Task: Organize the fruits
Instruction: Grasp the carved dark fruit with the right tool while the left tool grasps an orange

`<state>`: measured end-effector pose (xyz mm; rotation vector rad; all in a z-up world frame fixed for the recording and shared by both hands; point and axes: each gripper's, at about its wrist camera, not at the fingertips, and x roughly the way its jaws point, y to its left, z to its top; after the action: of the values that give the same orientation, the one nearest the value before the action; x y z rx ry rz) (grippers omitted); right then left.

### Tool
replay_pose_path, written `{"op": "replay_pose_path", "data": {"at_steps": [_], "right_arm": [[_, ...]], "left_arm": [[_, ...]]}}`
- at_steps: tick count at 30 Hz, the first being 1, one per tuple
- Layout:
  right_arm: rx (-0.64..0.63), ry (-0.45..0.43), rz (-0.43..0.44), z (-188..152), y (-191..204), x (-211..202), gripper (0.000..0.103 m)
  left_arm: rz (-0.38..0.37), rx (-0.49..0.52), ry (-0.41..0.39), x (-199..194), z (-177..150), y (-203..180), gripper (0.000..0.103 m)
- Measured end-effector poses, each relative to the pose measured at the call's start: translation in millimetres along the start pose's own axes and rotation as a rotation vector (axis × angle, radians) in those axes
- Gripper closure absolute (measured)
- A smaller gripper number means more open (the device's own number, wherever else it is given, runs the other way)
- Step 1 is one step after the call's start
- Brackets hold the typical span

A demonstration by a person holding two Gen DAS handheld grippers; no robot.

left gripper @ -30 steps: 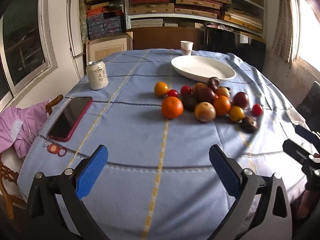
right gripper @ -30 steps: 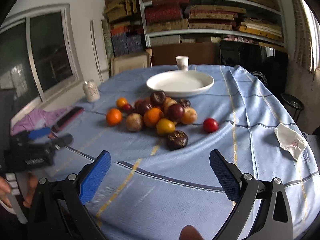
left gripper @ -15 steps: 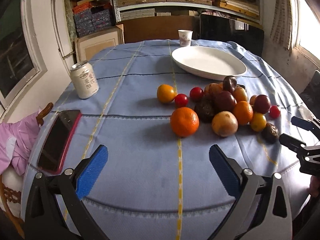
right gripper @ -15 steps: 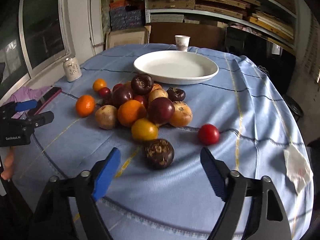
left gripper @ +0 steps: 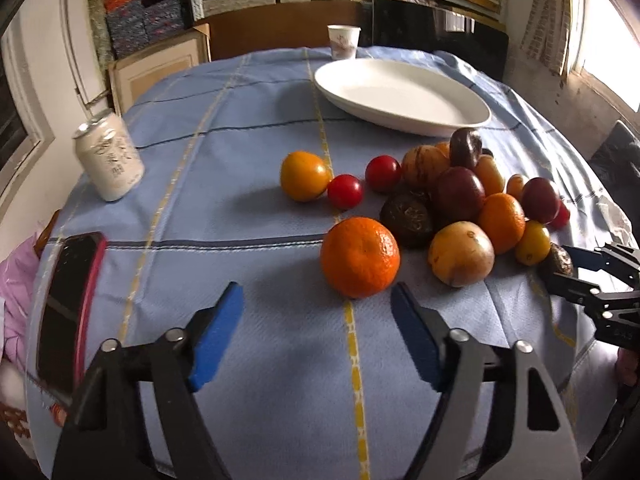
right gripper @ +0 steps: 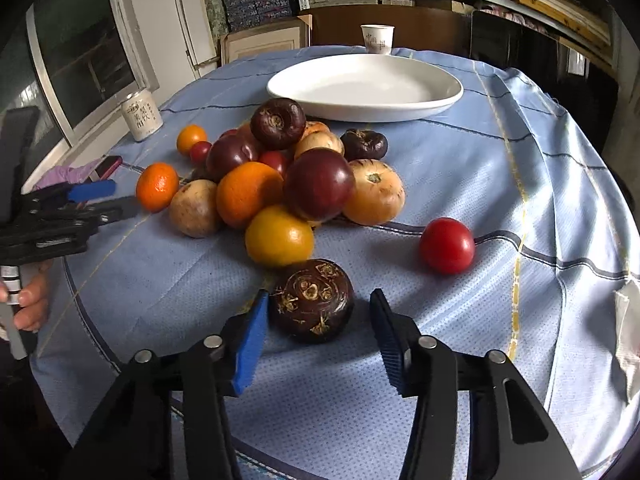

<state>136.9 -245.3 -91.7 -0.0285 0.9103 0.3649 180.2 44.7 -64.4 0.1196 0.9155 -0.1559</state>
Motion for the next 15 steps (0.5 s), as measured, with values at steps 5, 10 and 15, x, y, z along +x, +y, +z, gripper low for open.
{"op": "replay_pose_path", "data": {"at_steps": [5,10,15], "right_arm": [[-0.024,-0.001,-0.004,-0.7,2.5,-0.2,0.055],[-0.042,-0.003,-0.001,-1.6,5.9,-0.4,0.061],[-0.040,-0.006,0.000,-1.5,5.9,-0.7,0.061]], "left_arm": [[-0.058,0.018,0.004,12.2,8.9,-3.9,0.030],[-0.067,0.041,0.018,25.5,18.5,-8.1,0.030],[-0.088,0.044,0.034,36.4,24.8,-8.0,0.030]]}}
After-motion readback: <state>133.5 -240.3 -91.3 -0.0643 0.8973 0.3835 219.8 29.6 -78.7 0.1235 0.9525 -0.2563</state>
